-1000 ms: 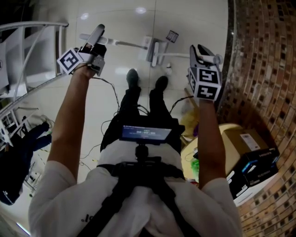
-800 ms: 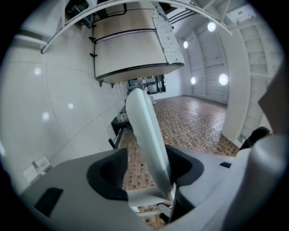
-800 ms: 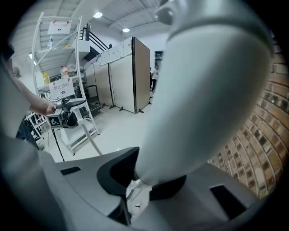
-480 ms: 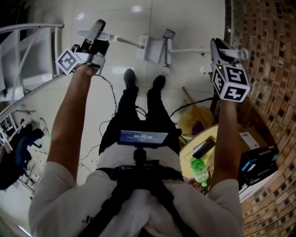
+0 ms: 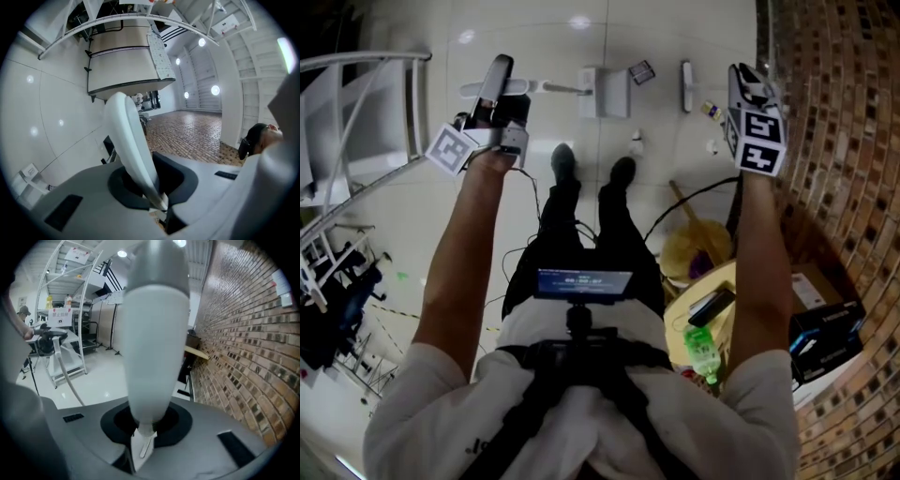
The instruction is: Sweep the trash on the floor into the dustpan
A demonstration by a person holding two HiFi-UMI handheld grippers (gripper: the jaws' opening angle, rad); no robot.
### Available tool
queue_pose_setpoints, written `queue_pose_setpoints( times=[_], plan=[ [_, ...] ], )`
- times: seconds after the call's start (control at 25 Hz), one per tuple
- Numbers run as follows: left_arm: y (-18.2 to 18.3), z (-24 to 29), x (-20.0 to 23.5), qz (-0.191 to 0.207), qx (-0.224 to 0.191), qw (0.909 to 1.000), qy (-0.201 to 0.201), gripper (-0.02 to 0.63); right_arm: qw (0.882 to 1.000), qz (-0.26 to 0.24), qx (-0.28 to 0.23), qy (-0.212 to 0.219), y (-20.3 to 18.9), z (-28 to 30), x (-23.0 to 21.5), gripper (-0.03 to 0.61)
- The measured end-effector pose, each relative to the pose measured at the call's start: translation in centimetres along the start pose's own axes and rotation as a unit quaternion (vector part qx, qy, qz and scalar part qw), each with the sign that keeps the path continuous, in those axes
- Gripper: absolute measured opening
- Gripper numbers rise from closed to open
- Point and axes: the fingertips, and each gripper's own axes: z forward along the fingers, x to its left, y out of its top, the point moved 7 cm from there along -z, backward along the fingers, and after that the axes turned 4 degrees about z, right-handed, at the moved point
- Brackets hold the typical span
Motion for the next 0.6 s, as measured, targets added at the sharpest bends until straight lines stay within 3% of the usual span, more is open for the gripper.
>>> queue_pose_setpoints(
  times=[0.08,0.2,0.4,0.52,0.6],
  plan=[
    [0.1,-0.3,0.0,-0.002,-0.005,1.0,0.007,0.015,1.0,0.014,0.023,0.007,-2.0,1.3,1.1,0.043],
    [0.8,-1.3,-0.2,0.006,-0.021,0.9997,0.011,0.015,0.995,0.092,0.043,0.008,-3.3,2.0,1.9,0.051],
    [1.9,-2.5,-0.4,0.02,-0.043,0.9988,0.011,0.014,0.981,0.185,0.053,-0.027,-4.1,2.9,2.5,0.052],
    [2.0,-2.6,-0.2,0.015,-0.032,0.9994,0.006,0.014,0.979,0.197,0.035,-0.022,-2.9,3.7,3.9,0.058],
    [1.7,-2.4,0.1,0.015,-0.023,0.9996,0.004,0.014,0.983,0.182,0.027,0.009,-1.9,4.1,5.6,0.069]
  ],
)
